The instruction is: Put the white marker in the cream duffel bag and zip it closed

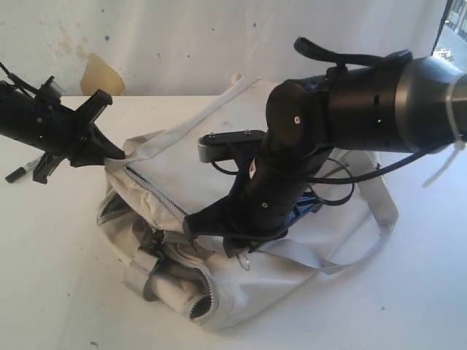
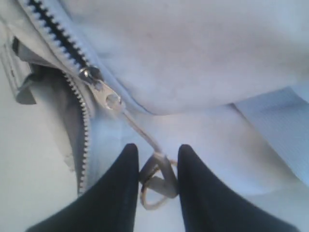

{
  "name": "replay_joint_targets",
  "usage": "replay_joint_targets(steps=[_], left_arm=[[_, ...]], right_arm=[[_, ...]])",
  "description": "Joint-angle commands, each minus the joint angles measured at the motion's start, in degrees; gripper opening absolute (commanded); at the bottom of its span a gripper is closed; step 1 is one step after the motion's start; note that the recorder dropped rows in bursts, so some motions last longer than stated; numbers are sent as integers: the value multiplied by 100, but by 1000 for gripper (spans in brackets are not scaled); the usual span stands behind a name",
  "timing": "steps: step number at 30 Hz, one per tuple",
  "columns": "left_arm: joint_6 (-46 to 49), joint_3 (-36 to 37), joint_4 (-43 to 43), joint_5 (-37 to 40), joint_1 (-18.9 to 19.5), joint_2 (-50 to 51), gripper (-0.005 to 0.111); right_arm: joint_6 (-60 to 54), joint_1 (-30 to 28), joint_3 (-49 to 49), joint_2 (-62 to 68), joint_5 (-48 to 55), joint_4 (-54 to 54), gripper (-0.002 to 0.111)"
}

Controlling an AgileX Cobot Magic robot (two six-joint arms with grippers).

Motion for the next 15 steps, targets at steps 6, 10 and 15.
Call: replay_joint_targets(steps=[6, 10, 15], left_arm=[[-73, -24, -354, 11, 146, -42, 0], [-29, -24, 255, 103, 280, -42, 0], [477, -24, 115, 467, 306, -42, 15]], right_arm=[[1206, -44, 39, -392, 1346, -2319, 0], [1500, -44, 39, -777, 899, -2638, 0], [1463, -44, 39, -846, 475, -2478, 0]])
